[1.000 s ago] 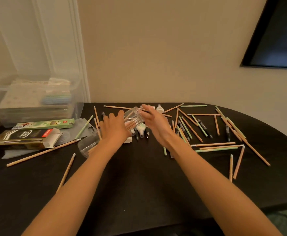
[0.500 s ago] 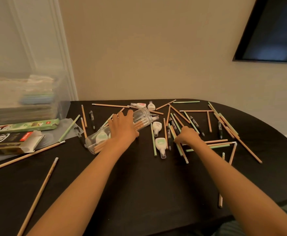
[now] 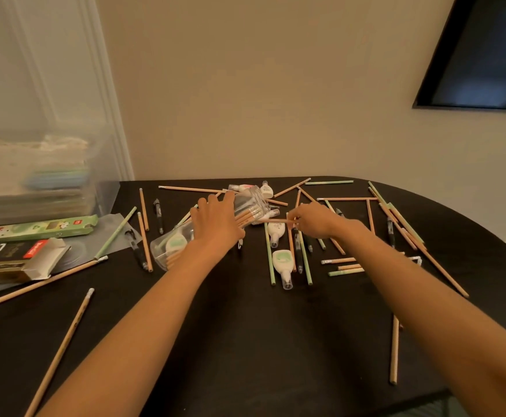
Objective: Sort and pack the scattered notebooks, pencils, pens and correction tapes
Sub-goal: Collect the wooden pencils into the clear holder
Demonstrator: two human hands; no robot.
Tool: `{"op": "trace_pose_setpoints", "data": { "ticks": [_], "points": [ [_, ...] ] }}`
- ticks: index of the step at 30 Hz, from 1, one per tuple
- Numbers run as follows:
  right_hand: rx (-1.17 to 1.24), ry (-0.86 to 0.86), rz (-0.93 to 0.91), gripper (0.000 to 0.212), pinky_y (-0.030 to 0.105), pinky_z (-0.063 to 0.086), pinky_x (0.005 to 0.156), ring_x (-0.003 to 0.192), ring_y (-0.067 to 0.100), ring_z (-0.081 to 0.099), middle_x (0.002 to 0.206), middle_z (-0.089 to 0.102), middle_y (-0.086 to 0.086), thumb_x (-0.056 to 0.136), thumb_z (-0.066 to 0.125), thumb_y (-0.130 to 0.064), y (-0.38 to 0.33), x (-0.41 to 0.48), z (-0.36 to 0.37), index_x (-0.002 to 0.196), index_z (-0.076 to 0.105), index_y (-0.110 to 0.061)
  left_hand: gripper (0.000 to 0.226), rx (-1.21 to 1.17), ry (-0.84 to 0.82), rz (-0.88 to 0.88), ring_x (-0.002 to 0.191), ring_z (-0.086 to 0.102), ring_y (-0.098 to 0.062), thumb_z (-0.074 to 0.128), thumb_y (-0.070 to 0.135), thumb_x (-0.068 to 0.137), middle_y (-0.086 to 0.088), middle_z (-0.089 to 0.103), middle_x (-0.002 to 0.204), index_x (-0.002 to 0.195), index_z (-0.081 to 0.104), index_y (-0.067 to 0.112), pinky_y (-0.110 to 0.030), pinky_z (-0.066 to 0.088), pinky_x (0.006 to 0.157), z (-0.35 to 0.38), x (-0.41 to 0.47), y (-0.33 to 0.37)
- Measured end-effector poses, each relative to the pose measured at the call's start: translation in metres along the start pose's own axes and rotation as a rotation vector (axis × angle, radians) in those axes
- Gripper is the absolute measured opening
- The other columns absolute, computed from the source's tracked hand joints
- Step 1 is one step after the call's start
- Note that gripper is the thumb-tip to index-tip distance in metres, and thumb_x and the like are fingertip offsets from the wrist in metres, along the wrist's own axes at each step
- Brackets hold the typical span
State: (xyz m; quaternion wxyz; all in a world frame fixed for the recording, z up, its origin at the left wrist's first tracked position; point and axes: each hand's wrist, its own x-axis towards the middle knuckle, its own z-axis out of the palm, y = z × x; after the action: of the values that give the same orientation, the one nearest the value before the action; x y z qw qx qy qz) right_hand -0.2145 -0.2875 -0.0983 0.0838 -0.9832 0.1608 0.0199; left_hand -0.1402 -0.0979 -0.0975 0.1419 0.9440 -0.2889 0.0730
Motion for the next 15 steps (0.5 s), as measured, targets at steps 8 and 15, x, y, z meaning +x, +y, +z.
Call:
{"op": "trace_pose_setpoints", "data": {
  "ticks": [8,15],
  "points": [
    [-0.127,-0.089,-0.198,0.024,0.024,0.034,0.074,0.089,0.011,0.042,0.094,0.046,-0.004,0.083,0.067,-0.023,0.014,0.014,0.017,0.107,0.067,-0.019,0.068,0.012,0.010,0.014,0.122,0.038,-0.031,0.070,0.036,0.076,-0.013,0.044,0.131,0.132,0.035,0.019,-0.042,0.034,0.097,-0.006,0.014,-0.004],
    [-0.092,-0.113,-0.209,0.020,0.026,0.037,0.077,0.090,0.013,0.046,0.095,0.051,0.001,0.085,0.057,-0.006,0.012,0.020,0.018,0.101,0.065,-0.014,0.069,0.006,-0.015,0.025,0.121,0.038,-0.032,0.070,0.035,0.076,-0.013,0.044,0.130,0.133,0.034,0.020,-0.043,0.033,0.097,-0.003,0.018,-0.005]
  ]
}}
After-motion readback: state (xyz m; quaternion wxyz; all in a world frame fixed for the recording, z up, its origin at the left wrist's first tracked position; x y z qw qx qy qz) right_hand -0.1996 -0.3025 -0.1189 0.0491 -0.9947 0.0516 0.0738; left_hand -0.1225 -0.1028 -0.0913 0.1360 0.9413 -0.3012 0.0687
